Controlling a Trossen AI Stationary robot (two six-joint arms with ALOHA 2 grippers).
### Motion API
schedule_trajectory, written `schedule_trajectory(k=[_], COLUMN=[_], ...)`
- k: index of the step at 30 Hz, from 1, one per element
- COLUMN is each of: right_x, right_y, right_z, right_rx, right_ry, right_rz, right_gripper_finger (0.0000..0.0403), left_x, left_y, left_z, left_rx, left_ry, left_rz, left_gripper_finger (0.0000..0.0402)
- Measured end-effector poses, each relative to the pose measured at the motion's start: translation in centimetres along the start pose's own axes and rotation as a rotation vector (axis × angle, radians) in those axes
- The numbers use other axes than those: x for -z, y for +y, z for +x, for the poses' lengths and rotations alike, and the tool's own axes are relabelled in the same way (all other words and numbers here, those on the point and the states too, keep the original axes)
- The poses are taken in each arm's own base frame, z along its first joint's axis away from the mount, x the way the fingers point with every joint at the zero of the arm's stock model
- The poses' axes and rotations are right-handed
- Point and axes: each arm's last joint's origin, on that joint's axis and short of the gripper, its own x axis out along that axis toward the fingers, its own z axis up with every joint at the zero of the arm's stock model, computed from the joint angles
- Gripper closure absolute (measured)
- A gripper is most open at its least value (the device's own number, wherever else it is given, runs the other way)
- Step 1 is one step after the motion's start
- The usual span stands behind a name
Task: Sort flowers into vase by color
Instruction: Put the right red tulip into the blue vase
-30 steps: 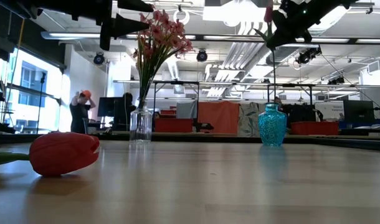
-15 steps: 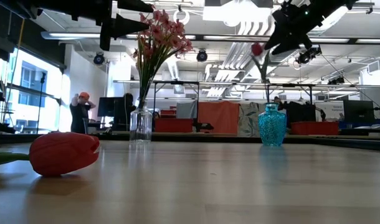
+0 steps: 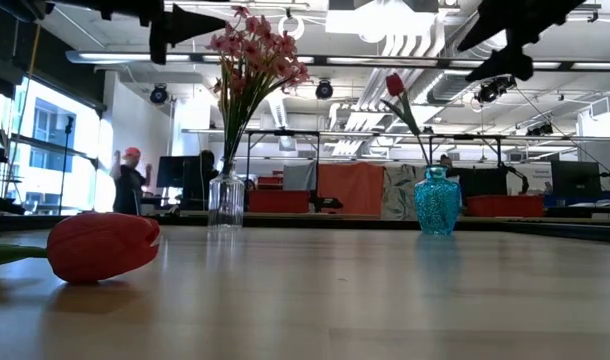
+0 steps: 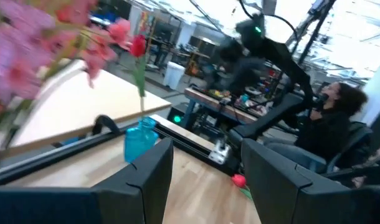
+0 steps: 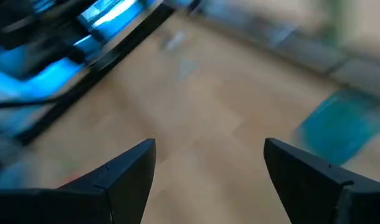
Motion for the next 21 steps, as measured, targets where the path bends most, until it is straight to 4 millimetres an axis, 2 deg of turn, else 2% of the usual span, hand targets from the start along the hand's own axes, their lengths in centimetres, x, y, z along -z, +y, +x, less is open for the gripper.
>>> schedule_trajectory(k=[4, 10, 15, 18, 21], right_x=[1.8, 3.2, 5.5, 7.9, 11.3], right_y=[1.6, 4.3, 6.4, 7.3, 8.0], right_z=[-0.2, 1.2, 3.8, 5.2, 6.6], right_rx=[-0.176, -0.216, -0.047, 0.109, 0.193], right_ry=[0.190, 0.372, 0.589, 0.798, 0.954], right_rz=[0.147, 0.206, 0.255, 0.250, 0.291], right_gripper_finger=[0.0120, 0.0134, 0.0139, 0.0139, 0.0139], left_x=[-0.5, -0.6, -0.4, -0.1, 0.1], left_y=[0.3, 0.6, 0.7, 0.7, 0.7], left_z=[-0.6, -0.9, -0.9, -0.9, -1.0], left_rx=[-0.042, -0.077, -0.083, -0.086, -0.060], left_ry=[-0.014, -0.005, 0.014, 0.037, 0.069], left_rz=[0.017, 0.034, 0.032, 0.013, -0.004], left_gripper_finger=[0.0222, 0.0222, 0.0222, 0.0222, 0.0222])
